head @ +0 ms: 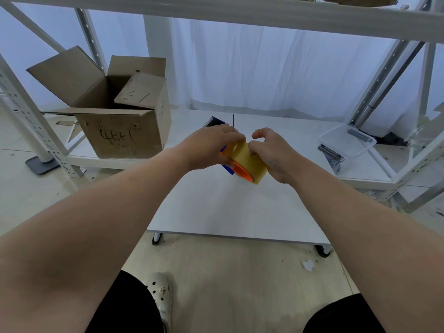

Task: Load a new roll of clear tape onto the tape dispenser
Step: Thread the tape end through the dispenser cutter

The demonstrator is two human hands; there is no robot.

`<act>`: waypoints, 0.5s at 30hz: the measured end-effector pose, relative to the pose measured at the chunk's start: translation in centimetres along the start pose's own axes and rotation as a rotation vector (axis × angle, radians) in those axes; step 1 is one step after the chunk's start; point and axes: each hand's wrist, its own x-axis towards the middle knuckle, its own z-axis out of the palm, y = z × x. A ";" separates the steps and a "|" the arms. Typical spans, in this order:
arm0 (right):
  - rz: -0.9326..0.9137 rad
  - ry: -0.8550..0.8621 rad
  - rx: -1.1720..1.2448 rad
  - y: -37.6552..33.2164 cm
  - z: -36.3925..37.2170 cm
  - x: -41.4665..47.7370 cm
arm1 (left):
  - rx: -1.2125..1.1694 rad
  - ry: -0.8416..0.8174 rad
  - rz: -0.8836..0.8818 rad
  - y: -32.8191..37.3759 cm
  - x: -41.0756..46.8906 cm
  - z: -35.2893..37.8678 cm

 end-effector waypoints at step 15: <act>0.028 0.048 -0.001 0.4 0.1 0.4 | -0.023 -0.030 -0.018 0.1 -0.1 -0.2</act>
